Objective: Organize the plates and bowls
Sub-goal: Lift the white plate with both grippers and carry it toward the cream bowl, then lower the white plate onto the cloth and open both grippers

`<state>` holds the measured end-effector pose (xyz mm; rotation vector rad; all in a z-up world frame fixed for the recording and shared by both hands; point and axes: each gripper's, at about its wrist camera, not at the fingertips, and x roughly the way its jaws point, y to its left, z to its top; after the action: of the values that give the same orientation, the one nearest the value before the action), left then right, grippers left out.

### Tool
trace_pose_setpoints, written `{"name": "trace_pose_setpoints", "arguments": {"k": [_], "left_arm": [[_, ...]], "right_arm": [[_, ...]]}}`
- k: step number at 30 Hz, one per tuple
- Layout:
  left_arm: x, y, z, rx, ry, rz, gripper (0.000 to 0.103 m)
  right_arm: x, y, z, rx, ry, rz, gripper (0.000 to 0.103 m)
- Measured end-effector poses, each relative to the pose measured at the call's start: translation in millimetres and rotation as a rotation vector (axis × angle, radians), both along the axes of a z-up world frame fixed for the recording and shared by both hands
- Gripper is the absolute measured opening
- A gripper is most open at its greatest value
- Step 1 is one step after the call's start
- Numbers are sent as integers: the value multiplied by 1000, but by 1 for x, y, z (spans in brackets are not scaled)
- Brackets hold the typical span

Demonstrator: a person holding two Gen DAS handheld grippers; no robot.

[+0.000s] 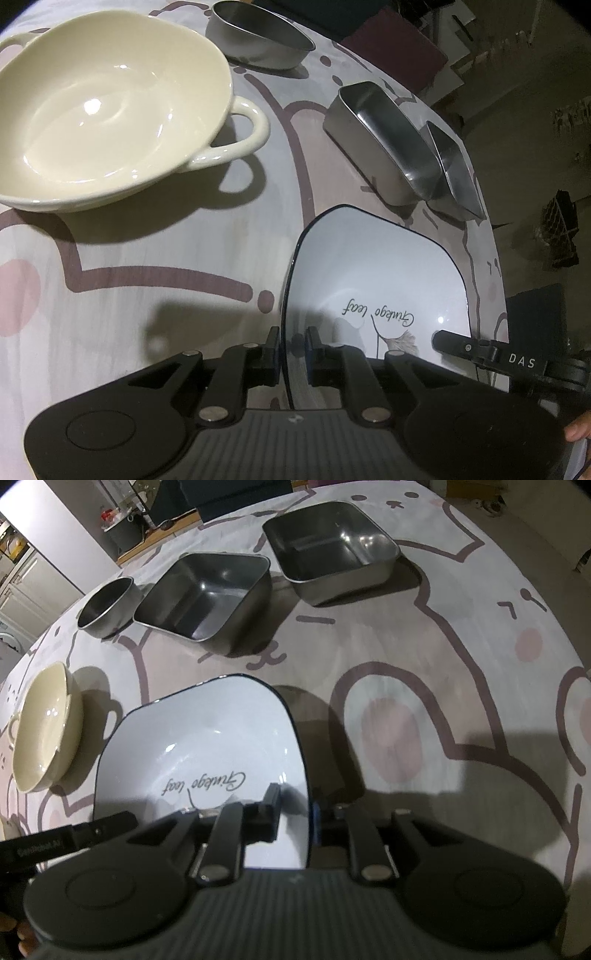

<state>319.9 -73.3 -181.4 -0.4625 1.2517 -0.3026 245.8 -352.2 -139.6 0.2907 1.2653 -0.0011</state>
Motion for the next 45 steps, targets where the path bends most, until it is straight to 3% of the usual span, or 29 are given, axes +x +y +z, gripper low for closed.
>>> {"name": "trace_pose_setpoints", "arguments": {"k": [7, 9, 28, 33, 37, 39, 41, 43, 45], "left_arm": [[-1, -4, 0, 21, -5, -36, 12], [-1, -6, 0, 33, -9, -44, 12], [-5, -2, 4, 39, -23, -60, 11], [-5, -1, 6, 52, -24, -64, 16], [-8, -4, 8, 68, -31, -92, 41], [-11, -6, 10, 79, -44, -112, 52], [-15, -8, 14, 93, -62, -136, 67], [-20, -8, 18, 106, -86, -156, 80], [-25, -7, 24, 113, -106, -176, 88]], "right_arm": [[1, -2, -5, -1, 14, 13, 20], [0, 0, -5, -56, 15, 28, 17], [-1, 0, -5, -60, 7, 36, 15], [-2, -1, -5, -58, 11, 35, 15], [-5, -1, -3, -62, 12, 42, 17], [-9, -1, 1, -60, 3, 50, 25], [-13, -2, 5, -60, -10, 57, 53], [-20, -3, 9, -83, -28, 72, 65], [-26, -5, 13, -106, -40, 77, 69]]}}
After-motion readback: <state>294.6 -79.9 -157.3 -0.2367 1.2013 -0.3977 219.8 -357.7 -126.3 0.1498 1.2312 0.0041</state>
